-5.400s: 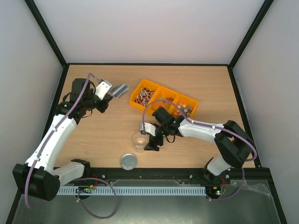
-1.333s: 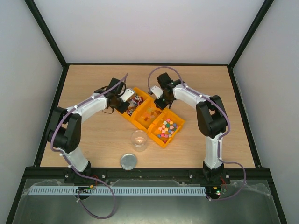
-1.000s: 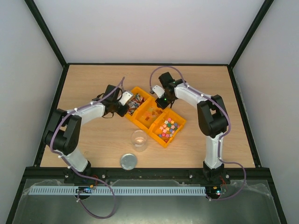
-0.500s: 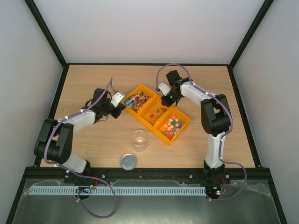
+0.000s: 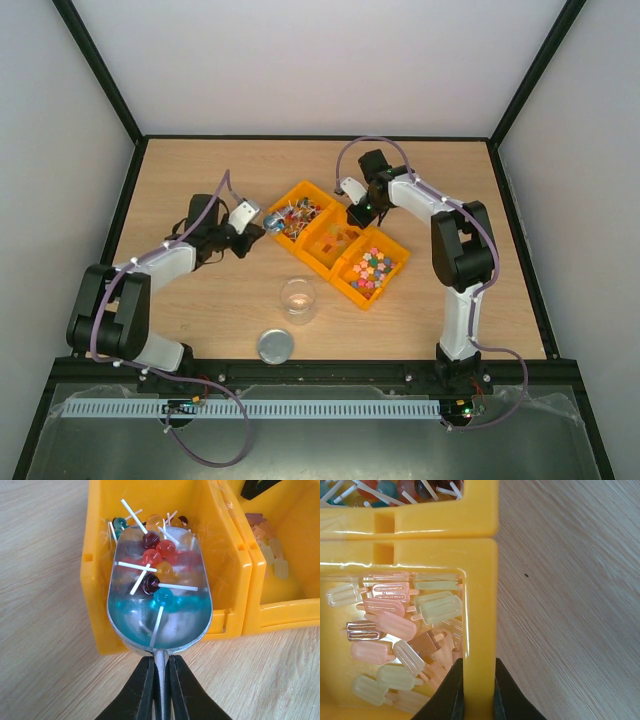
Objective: Pack the candies
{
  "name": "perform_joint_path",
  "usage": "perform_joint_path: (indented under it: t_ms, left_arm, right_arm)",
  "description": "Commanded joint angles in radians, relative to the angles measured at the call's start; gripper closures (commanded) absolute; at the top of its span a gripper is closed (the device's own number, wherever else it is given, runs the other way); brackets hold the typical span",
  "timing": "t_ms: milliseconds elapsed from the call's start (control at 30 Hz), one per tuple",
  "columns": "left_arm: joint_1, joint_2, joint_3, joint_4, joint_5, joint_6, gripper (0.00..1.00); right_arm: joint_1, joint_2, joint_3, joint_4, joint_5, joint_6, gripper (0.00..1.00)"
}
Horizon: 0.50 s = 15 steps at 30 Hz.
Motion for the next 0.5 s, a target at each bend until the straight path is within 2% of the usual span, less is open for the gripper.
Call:
perform_joint_path:
  t_ms: [0, 467]
  left_arm:
    - [0.012, -0.042, -0.002, 0.087, 0.069, 0.016, 0.98]
    - [0.017, -0.169, -0.061, 0.224, 0.163, -0.097, 0.98]
  right_arm:
    - [-0.008, 0.001, 0.008, -0.012, -0.004, -0.063, 0.99]
    - [-0.009, 0.003, 0.001, -0.047, 0.01, -0.12, 0.98]
